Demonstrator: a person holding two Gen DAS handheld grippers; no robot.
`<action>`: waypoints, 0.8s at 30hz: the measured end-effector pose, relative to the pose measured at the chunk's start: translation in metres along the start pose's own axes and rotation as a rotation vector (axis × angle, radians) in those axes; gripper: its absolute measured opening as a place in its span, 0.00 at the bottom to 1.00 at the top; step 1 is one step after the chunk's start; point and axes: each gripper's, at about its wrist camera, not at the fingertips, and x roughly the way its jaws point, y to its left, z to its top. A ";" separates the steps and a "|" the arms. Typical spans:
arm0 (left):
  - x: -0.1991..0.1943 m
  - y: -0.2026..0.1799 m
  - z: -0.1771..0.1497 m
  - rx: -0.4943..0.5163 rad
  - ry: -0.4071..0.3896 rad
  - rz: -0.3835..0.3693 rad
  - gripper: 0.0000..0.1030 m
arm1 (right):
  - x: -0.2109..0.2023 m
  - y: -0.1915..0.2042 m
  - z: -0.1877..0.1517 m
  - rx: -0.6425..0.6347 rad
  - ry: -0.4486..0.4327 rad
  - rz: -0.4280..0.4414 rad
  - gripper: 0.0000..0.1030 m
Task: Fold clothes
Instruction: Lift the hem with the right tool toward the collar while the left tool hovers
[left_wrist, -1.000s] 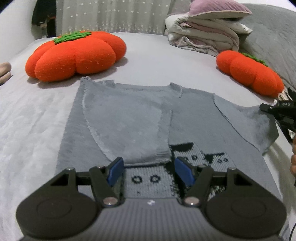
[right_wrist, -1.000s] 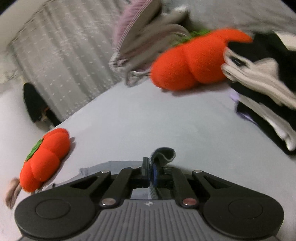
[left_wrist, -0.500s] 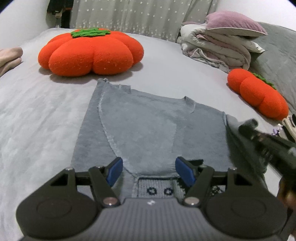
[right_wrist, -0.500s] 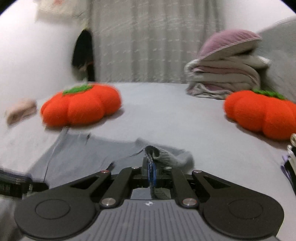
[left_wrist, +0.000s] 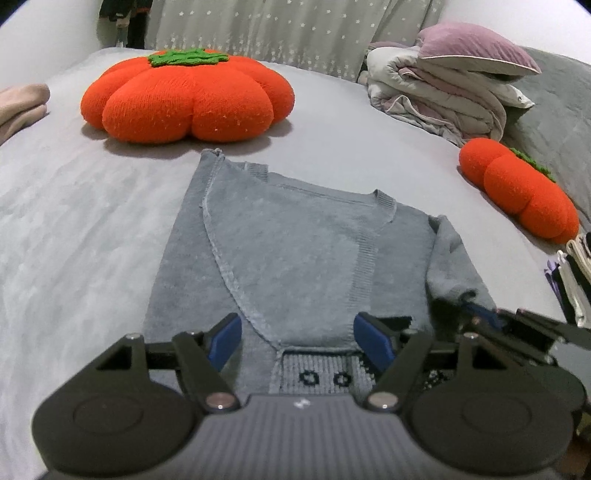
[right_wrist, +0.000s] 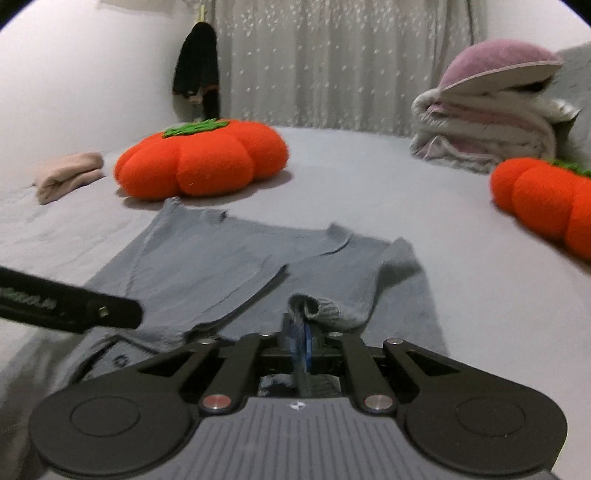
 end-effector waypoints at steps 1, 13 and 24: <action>-0.001 0.001 0.000 -0.004 -0.003 -0.005 0.68 | -0.002 0.000 0.001 -0.001 0.006 0.026 0.16; -0.001 -0.030 0.014 -0.016 0.014 -0.151 0.67 | -0.053 -0.052 0.005 -0.049 0.089 0.112 0.18; 0.050 -0.092 0.001 0.095 0.038 -0.117 0.64 | -0.057 -0.039 -0.021 -0.345 0.137 0.149 0.32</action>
